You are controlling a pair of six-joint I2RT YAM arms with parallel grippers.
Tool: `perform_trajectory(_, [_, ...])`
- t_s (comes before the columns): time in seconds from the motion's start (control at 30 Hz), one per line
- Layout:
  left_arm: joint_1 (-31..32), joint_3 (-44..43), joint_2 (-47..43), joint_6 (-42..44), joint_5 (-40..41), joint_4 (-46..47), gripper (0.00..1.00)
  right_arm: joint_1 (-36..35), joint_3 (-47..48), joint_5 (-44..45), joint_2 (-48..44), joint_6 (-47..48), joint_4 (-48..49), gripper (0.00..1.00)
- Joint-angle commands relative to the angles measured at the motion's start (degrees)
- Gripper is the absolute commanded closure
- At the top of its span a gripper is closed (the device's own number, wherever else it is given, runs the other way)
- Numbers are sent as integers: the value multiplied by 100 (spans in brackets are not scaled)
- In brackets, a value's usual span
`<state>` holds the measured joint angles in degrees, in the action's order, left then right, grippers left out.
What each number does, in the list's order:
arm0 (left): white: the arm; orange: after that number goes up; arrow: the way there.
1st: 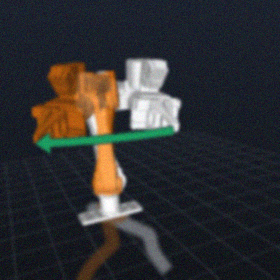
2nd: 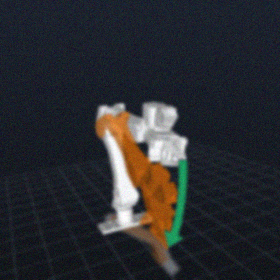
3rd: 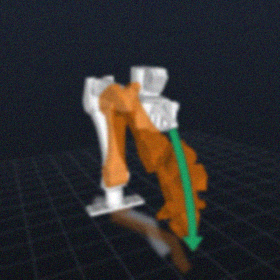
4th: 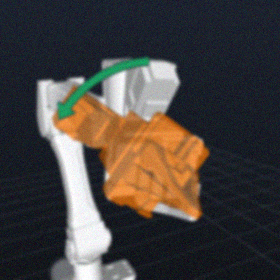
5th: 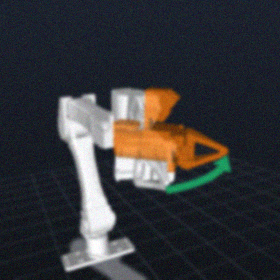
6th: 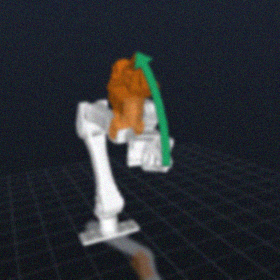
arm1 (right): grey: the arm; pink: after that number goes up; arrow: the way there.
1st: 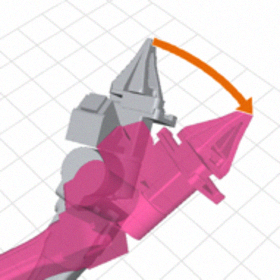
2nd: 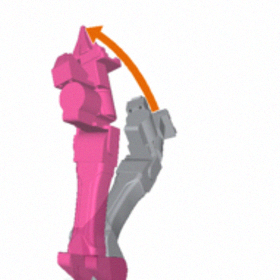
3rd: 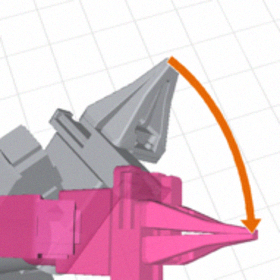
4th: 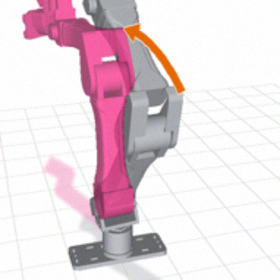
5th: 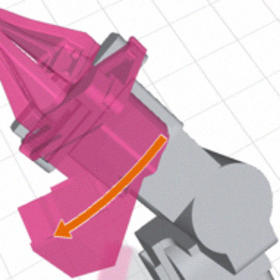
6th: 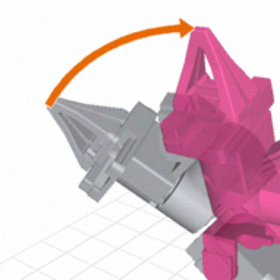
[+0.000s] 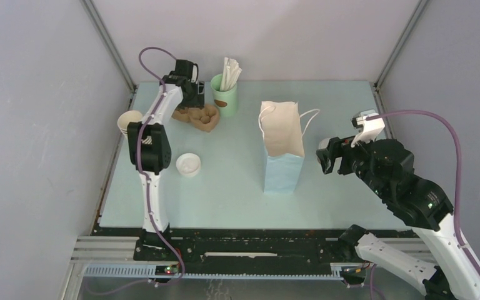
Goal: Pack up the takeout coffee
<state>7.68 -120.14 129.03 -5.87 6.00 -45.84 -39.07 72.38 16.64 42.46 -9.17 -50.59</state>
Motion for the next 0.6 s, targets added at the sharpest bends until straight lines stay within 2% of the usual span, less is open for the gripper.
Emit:
perform_trajectory(0.0, [-64, -262, 5, 135, -62, -18, 26, 35, -147, 103, -84, 205, 240, 15])
perform_trajectory(0.23, [-60, -55, -28, 75, -183, 77, 37, 55, -176, 78, -137, 212, 259, 15])
perform_trajectory(0.57, [-73, -262, 206, 120, -120, -40, 34, 57, -233, 50, -224, 226, 269, 15])
